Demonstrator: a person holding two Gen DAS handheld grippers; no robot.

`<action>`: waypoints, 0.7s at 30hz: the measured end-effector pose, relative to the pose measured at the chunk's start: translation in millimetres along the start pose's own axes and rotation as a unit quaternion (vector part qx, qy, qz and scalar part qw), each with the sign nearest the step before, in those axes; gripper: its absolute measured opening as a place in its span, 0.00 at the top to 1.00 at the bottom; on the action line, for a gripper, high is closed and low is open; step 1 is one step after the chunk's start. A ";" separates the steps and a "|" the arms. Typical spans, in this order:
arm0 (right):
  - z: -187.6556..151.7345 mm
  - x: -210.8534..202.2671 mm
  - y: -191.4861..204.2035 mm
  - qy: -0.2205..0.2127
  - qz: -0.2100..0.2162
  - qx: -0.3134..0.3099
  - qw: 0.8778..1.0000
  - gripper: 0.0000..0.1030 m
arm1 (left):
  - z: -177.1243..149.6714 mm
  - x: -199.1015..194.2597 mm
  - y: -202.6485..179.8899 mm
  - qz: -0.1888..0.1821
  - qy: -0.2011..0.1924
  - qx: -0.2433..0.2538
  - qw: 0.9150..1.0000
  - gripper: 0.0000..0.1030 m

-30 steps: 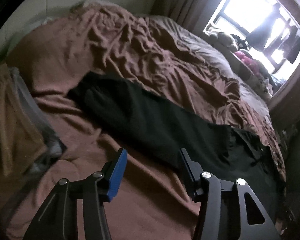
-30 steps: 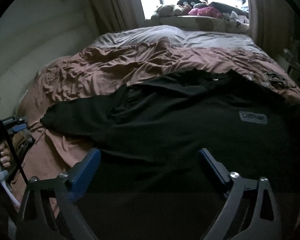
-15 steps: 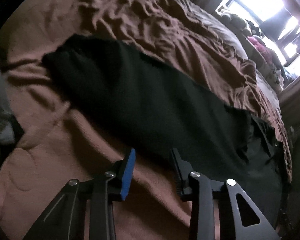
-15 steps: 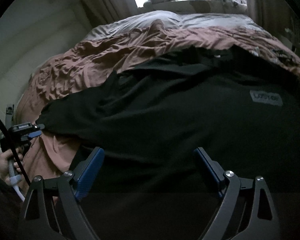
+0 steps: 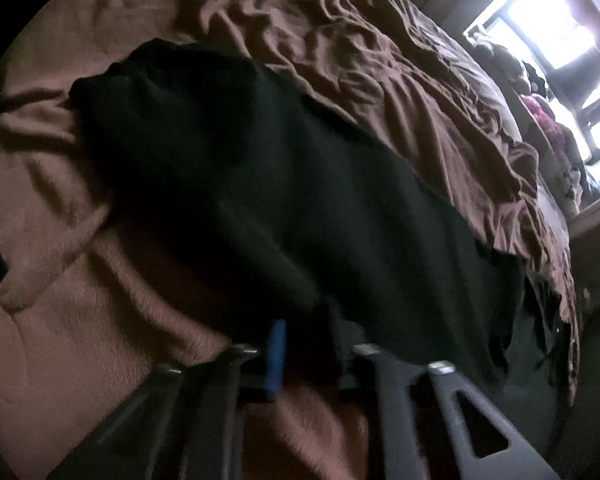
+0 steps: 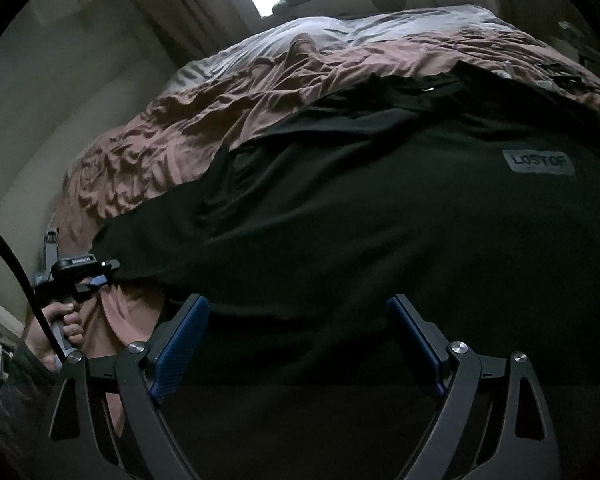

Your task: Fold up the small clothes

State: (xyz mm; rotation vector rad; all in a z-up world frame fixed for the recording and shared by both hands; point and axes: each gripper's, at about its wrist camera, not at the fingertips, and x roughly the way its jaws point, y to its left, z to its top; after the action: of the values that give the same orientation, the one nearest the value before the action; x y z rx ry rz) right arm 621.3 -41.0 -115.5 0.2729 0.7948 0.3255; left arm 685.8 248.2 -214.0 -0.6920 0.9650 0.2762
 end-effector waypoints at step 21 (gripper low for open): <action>-10.3 -54.4 -34.7 -0.050 -0.014 0.085 0.995 0.13 | 22.9 -105.6 -138.0 -0.125 -0.078 0.107 0.983 0.95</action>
State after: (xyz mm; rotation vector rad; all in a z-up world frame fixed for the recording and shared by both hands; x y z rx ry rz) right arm 584.4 -92.5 -99.5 0.4347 0.7285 0.2160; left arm 712.2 167.5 -60.7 -0.5776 0.7367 0.0040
